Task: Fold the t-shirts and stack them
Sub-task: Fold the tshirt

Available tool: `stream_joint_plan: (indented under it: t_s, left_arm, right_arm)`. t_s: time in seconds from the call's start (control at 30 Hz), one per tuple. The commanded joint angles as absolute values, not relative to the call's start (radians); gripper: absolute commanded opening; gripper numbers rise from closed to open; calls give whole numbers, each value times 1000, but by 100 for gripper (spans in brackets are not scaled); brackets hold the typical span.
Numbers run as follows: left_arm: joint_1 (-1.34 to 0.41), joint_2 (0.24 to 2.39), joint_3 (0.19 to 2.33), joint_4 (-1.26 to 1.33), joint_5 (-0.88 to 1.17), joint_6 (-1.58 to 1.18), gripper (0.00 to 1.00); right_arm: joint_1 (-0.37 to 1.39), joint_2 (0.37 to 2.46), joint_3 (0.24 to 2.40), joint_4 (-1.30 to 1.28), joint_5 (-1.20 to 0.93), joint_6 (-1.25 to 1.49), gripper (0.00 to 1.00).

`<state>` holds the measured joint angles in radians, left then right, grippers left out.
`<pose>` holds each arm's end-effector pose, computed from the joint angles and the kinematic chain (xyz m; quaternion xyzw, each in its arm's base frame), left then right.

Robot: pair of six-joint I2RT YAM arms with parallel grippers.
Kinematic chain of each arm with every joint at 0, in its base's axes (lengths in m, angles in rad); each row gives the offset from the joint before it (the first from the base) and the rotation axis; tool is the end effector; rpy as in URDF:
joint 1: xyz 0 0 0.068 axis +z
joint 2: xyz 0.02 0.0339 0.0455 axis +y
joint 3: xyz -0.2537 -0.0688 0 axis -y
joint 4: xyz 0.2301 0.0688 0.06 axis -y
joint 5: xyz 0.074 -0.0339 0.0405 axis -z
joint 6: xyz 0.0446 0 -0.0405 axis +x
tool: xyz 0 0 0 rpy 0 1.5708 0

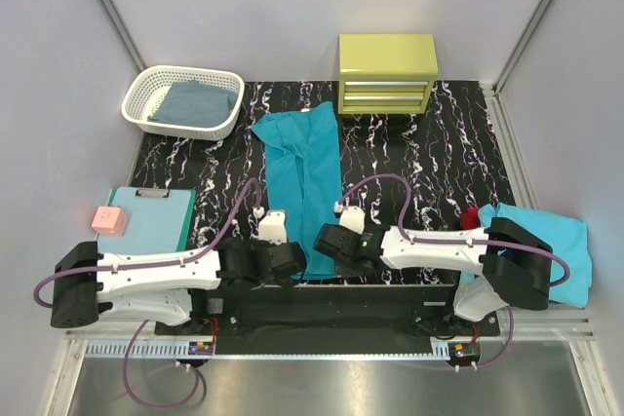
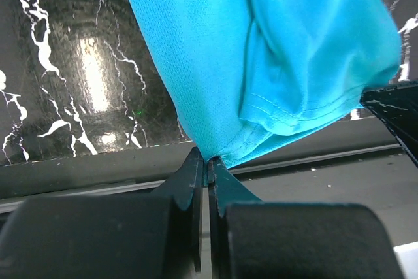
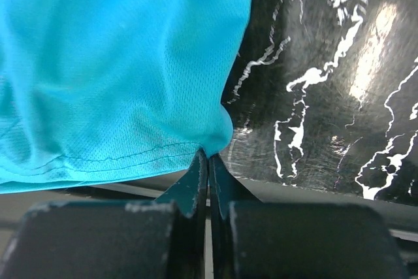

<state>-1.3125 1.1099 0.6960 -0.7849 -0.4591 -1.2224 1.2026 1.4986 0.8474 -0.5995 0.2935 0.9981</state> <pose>0.0660 -0.1723 0.1969 0.0011 0.9579 -0.1051 0.2672 0.1048 0.2359 0.1640 -0.0765 0.9739 0.0751 0.2001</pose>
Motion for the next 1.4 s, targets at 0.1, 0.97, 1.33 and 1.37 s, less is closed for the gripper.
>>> stream_joint_plan:
  t_s: [0.1, 0.97, 1.33, 1.37]
  left_arm:
    - [-1318, 1115, 782, -839, -538, -1204, 0]
    - [-1187, 1134, 982, -946, -666, -1091, 9]
    - [-939, 1252, 1118, -841, -652, -848, 10]
    - [-918, 1271, 1129, -835, -649, -822, 10]
  right_arm:
    - [1209, 1459, 963, -680, 390, 953, 0]
    - [1065, 1483, 1222, -787, 575, 769, 0]
    - [910, 1595, 1403, -741, 569, 606, 0]
    - [904, 1618, 1416, -733, 569, 586, 0]
